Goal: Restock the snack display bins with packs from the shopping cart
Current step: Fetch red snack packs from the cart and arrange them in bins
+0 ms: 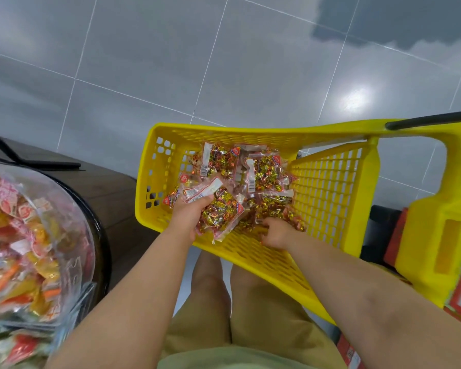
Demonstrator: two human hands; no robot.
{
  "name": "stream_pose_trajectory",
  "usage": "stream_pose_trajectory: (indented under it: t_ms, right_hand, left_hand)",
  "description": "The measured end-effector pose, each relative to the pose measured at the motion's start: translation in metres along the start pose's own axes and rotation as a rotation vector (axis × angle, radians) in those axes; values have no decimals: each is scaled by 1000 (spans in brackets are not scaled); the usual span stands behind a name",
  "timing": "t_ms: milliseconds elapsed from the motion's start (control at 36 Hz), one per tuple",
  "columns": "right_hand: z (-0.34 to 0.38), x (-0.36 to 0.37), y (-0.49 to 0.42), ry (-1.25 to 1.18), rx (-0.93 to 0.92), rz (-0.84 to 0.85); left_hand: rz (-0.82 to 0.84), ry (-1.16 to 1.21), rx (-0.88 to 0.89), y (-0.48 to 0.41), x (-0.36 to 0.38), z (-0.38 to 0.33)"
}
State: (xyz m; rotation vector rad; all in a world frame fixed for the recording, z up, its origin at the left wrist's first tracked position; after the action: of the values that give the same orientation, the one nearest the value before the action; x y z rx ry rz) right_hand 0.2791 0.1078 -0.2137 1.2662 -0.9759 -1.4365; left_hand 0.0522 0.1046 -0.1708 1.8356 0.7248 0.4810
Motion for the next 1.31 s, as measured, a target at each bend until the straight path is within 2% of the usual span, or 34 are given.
stream_pose_trajectory:
  t_ms: [83,167,278,417,500,611,806,917,1028,1167,1250,1306]
  right_hand:
    - [2,10,-8,265,-54,-40]
    - [3,17,-15,396,-64,-69]
    - [4,21,-22,438,-74,-70]
    - [6,18,-23,494,-152,65]
    - [5,16,-25,501,-144,90]
    - [3,5,-21,373,-142,0]
    - [15,-40,15,83,-161,-271]
    - [34,-66,48,-54,-158,-429]
    - [71,-82,87,-225,-212,-533]
    - [135,-80,141,-289,-354,-719]
    - [177,-55,169,-300,-427,-733]
    - [205,-27,183,-280,-455,-672]
  left_hand:
    - [0,-4,-4,-3,-4,8]
    - [9,-14,13,-8,-7,14]
    - [11,-41,40,-15,-7,19]
    - [22,-4,31,-16,-8,20]
    - [3,4,20,-16,-10,19]
    - [-6,39,45,-10,-11,15]
    - [34,253,128,28,-19,-3]
    - [-19,309,162,65,-45,-11]
    - [-52,357,253,101,-88,-13]
    - [-98,484,345,146,-160,5]
    - [-169,559,366,174,-213,28]
    - [-213,611,378,192,-250,50]
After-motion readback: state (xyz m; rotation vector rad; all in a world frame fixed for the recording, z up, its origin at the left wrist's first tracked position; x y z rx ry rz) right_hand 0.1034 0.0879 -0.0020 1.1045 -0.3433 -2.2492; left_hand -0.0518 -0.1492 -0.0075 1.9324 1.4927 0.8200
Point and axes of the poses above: each hand's wrist, its own y-axis away from the middle knuckle, its own x-axis out of the palm, z = x × y, the point moved 6 cm from there along -y, towards the middle knuckle, and after that the axes turned 11 degrees about y, right-handed, at the moved point
